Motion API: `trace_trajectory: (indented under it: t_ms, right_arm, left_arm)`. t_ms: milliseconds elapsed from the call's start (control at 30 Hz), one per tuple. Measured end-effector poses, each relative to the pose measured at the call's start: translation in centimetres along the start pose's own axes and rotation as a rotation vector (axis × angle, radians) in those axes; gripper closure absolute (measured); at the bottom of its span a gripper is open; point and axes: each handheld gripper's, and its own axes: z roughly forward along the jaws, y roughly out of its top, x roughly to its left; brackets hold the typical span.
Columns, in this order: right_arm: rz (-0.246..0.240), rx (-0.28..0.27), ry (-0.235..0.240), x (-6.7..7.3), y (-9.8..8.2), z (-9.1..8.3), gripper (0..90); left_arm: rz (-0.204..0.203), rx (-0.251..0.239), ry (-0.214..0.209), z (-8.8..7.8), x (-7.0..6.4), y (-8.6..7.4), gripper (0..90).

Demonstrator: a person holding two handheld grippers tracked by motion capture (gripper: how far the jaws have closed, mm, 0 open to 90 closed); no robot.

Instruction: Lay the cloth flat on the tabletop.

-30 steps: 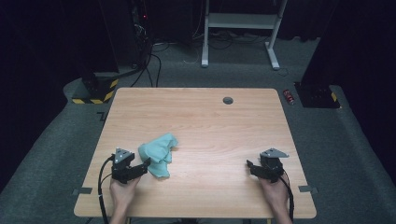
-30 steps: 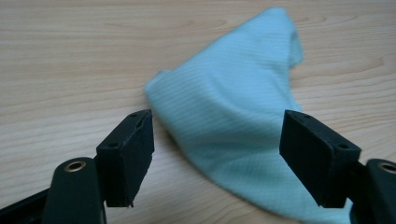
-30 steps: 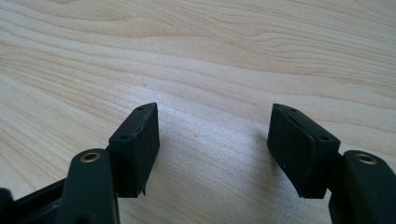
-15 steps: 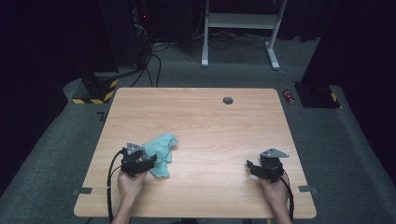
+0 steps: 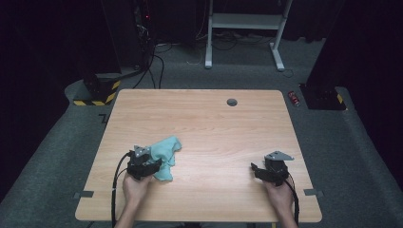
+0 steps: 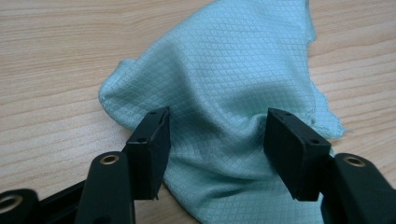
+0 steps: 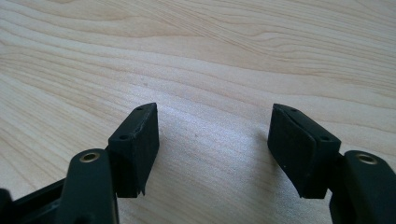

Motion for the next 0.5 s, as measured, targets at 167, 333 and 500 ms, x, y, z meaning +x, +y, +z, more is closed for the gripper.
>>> trace_trajectory:
  t_ms: [167, 333, 500]
  right_arm:
    - [0.0, 0.0, 0.0, 0.0, 0.0, 0.0, 33.8]
    - [0.0, 0.0, -0.001, 0.0, 0.0, 0.0, 33.7]
    - [0.0, 0.0, 0.0, 0.0, 0.0, 0.0, 33.7]
  left_arm:
    - [0.013, 0.009, -0.004, 0.1, -0.2, 0.1, 41.6]
    - [0.031, 0.011, -0.015, 0.5, -0.9, 0.5, 41.6]
    - [0.033, 0.015, -0.036, 1.1, -2.3, 1.0, 41.5]
